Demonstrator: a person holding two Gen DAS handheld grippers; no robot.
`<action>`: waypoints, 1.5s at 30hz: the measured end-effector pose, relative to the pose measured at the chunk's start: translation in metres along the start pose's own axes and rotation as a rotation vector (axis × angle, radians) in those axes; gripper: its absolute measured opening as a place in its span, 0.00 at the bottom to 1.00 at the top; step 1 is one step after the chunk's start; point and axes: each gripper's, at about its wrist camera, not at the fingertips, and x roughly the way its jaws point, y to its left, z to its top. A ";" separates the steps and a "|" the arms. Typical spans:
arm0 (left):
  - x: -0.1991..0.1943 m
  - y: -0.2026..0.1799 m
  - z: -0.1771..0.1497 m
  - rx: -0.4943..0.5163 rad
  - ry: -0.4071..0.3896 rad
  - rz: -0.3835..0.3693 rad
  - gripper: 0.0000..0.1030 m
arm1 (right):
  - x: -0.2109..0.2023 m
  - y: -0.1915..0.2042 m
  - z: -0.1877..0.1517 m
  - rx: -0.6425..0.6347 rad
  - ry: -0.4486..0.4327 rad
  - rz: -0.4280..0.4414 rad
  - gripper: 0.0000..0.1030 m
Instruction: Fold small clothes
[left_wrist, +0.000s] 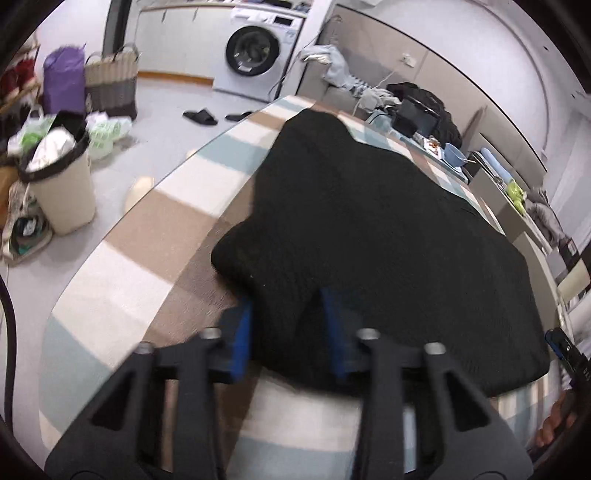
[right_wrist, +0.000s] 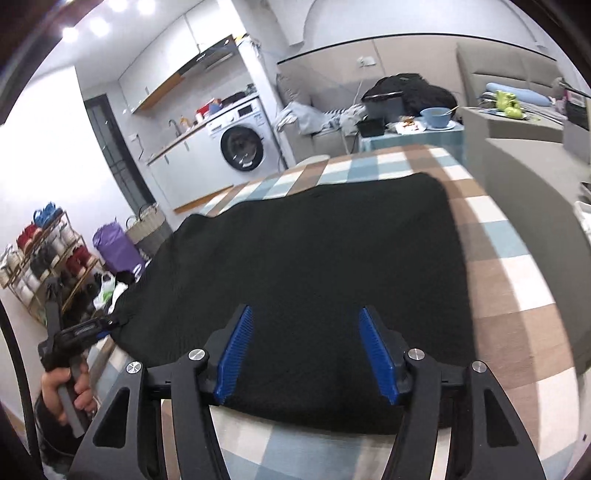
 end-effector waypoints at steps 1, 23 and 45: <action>-0.002 -0.003 0.000 0.013 -0.014 0.003 0.15 | 0.006 0.003 -0.001 -0.010 0.016 -0.010 0.59; -0.030 -0.220 -0.001 0.550 -0.154 -0.319 0.10 | 0.000 -0.018 -0.002 0.039 0.028 -0.054 0.59; -0.019 -0.118 0.019 0.329 -0.018 -0.345 0.75 | 0.081 -0.013 0.029 0.262 0.222 0.188 0.13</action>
